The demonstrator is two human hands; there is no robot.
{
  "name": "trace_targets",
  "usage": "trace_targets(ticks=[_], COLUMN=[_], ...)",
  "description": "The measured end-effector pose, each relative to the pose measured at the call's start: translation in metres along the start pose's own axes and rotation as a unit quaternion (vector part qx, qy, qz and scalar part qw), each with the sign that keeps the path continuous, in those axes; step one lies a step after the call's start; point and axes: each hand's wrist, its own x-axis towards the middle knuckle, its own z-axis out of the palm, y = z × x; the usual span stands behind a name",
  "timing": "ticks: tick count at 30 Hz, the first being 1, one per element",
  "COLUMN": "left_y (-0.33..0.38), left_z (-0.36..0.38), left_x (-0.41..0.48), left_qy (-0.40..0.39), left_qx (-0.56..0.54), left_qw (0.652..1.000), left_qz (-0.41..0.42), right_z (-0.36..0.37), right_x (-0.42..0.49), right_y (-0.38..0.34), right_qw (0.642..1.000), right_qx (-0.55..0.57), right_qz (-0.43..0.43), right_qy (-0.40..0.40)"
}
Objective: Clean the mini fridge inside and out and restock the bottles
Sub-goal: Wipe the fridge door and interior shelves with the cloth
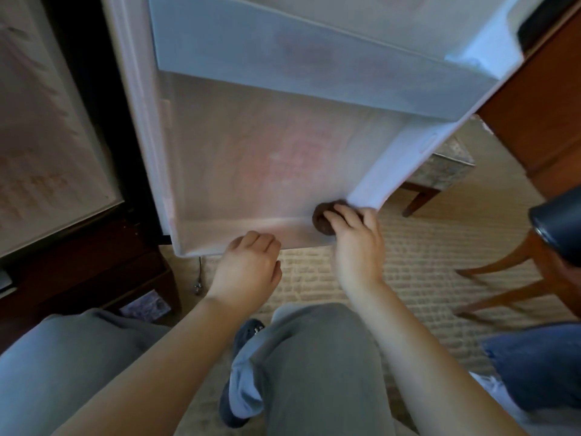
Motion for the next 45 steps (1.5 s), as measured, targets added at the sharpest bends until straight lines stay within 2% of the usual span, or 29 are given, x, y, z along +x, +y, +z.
trace_targets(ticks=[2, 10, 13, 15, 20, 24, 27, 29, 32, 36, 37, 39, 41, 43, 45], left_y=[0.002, -0.011, -0.010, -0.008, 0.002, 0.003, 0.001, -0.001, -0.003, -0.004, -0.004, -0.004, -0.004, -0.005, -0.006], left_z=[0.003, 0.002, 0.001, -0.001, 0.004, 0.011, 0.018, 0.020, 0.022, 0.024, 0.024, 0.023, 0.023, 0.026, 0.027], left_x=[-0.001, -0.008, -0.008, -0.006, -0.005, -0.006, -0.008, -0.006, -0.002, 0.004, 0.004, 0.005, 0.005, 0.005, 0.005], left_qy=[0.010, 0.042, 0.035, 0.032, 0.016, -0.033, -0.010, -0.001, 0.001, 0.000, 0.001, 0.005, 0.012, 0.017, 0.013], left_qx=[0.011, -0.024, -0.012, 0.004, 0.040, 0.056, 0.056, 0.049, 0.053, 0.044, 0.036, 0.022, 0.013, 0.008, 0.002], left_qw=[1.000, 0.999, 0.999, 0.999, 0.999, 0.997, 0.997, 0.997, 0.997, 0.998, 0.998, 0.999, 0.999, 0.999, 0.999], left_qz=[0.001, 0.002, 0.003, 0.010, 0.024, 0.029, 0.045, 0.054, 0.060, 0.049, 0.047, 0.039, 0.035, 0.037, 0.037], right_z=[0.000, 0.003, 0.001, 0.003, 0.006, 0.006, -0.002, -0.016, -0.050, -0.071, -0.061, -0.031, -0.012, -0.010, -0.026], right_x=[0.006, 0.010, -0.005, -0.020, -0.044, -0.037, -0.025, -0.014, 0.008, 0.023, 0.020, 0.007, -0.003, 0.000, 0.010], right_y=[-0.005, -0.034, -0.040, -0.037, -0.035, -0.041, -0.034, -0.024, 0.001, 0.007, 0.004, -0.004, -0.011, -0.014, -0.012], right_qw=[0.999, 0.974, 0.978, 0.988, 0.990, 0.988, 0.978, 0.976, 0.987, 0.985, 0.985, 0.980, 0.959, 0.954, 0.965], right_qx=[-0.016, -0.097, -0.127, -0.122, -0.136, -0.149, -0.193, -0.192, -0.142, -0.140, -0.155, -0.188, -0.236, -0.246, -0.225], right_qz=[0.036, 0.088, 0.083, 0.061, 0.020, 0.020, -0.021, -0.056, -0.080, -0.030, -0.028, -0.042, -0.066, -0.080, -0.071], right_qy=[-0.023, -0.183, -0.142, -0.078, -0.012, -0.016, -0.082, -0.081, 0.013, 0.091, 0.067, -0.045, -0.140, -0.153, -0.117])
